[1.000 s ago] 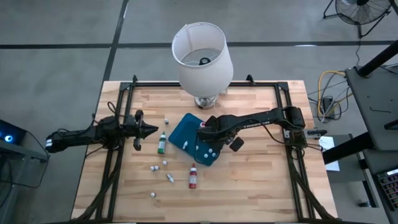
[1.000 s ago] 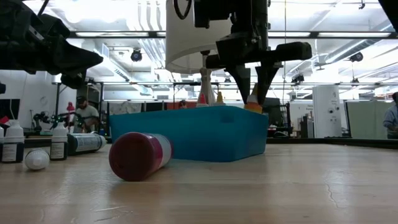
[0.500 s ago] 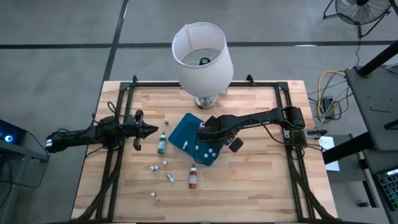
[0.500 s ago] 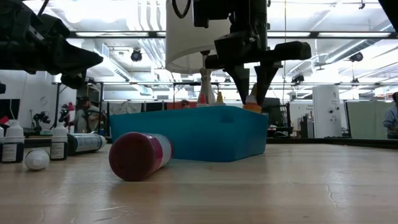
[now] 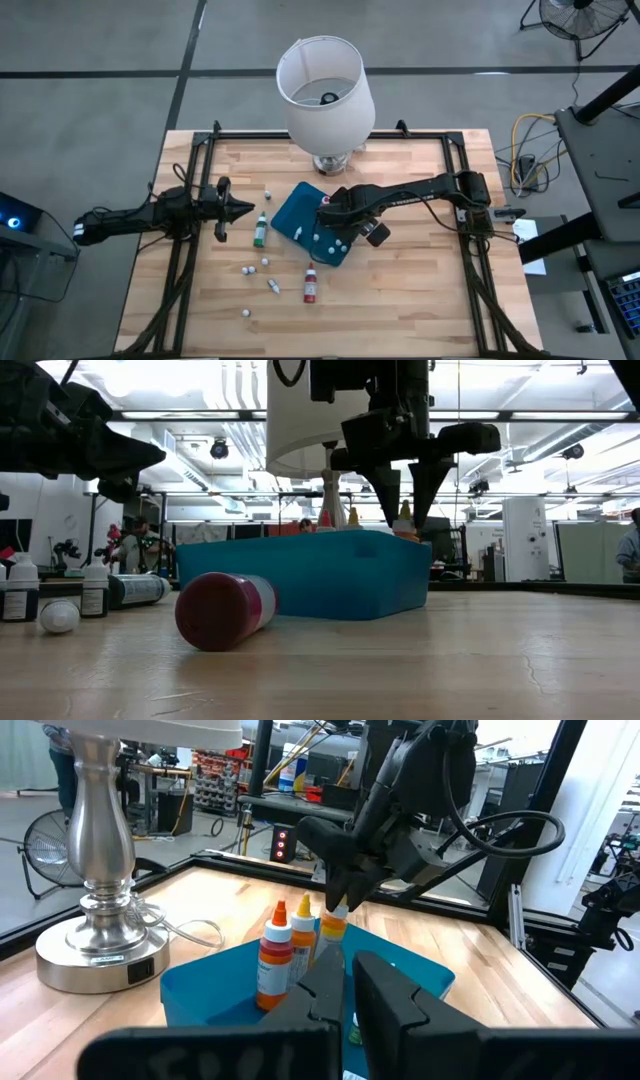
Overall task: Pick & Place food coloring
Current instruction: Put the large yellow food coloring bottle into the blue container, then put the small black food coloring bottle into the blue container
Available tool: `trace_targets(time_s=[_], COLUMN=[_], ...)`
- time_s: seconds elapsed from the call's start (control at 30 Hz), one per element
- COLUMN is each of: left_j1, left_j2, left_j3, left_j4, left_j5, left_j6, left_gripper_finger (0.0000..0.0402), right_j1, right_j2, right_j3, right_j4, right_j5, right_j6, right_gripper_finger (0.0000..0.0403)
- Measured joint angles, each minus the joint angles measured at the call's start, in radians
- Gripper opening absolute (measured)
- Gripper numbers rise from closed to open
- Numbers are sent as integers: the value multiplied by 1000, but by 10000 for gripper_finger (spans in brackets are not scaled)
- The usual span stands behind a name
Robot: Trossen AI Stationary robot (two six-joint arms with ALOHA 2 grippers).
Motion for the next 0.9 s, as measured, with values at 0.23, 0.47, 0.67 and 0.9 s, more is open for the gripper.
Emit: trace_targets(time_s=[0.23,0.47,0.67,0.9], left_j1=[0,0,0,0], left_j2=[0,0,0,0], left_j3=[0,0,0,0], left_j4=[0,0,0,0], left_j5=[0,0,0,0], left_j6=[0,0,0,0], left_gripper_finger=[0,0,0,0], right_j1=[-7,-13,-15,-8], right_j2=[-1,-3,-27,-117], right_j3=[20,38,48,49], right_j4=[0,-2,-8,13], right_j5=[0,0,26,57], right_j6=[0,16,54,144], right_gripper_finger=[162,173,173,174])
